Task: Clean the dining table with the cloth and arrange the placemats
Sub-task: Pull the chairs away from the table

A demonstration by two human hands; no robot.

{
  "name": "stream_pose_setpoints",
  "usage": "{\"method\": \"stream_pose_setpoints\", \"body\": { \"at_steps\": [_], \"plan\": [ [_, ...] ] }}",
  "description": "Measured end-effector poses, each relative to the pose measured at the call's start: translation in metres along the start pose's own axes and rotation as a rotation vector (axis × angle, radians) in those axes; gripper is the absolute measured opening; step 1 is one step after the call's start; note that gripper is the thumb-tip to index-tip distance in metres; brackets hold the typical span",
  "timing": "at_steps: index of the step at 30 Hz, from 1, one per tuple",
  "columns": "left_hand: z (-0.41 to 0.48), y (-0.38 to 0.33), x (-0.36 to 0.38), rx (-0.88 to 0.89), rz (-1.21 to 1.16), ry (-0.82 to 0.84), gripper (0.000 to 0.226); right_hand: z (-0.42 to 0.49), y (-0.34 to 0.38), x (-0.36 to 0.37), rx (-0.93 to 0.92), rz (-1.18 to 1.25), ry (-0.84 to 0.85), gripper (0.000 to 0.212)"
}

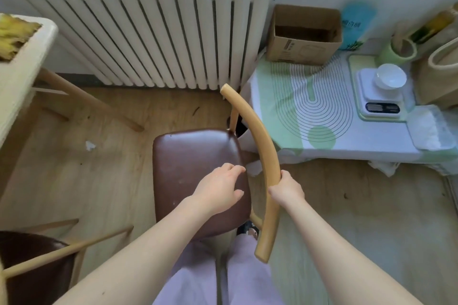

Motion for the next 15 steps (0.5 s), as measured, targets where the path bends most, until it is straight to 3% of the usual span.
{"method": "stream_pose_setpoints", "body": {
  "at_steps": [6,15],
  "plan": [
    [0.005,0.007,0.018,-0.082,-0.017,0.028,0.055,0.020,0.008,0.004,-0.067,-0.172,-0.032,0.034],
    [0.003,0.052,0.006,-0.244,-0.027,-0.008,0.055,0.019,0.038,0.041,-0.070,-0.153,0.076,0.039]
  ]
}}
Point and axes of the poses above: each hand's wrist, its own z-axis towards the middle knuckle, its own x-axis out of the palm, y = z × x, the point moved 10 cm from there along z, towards the middle knuckle, and after that the axes turned 13 degrees about -y, right-handed, at the moved point
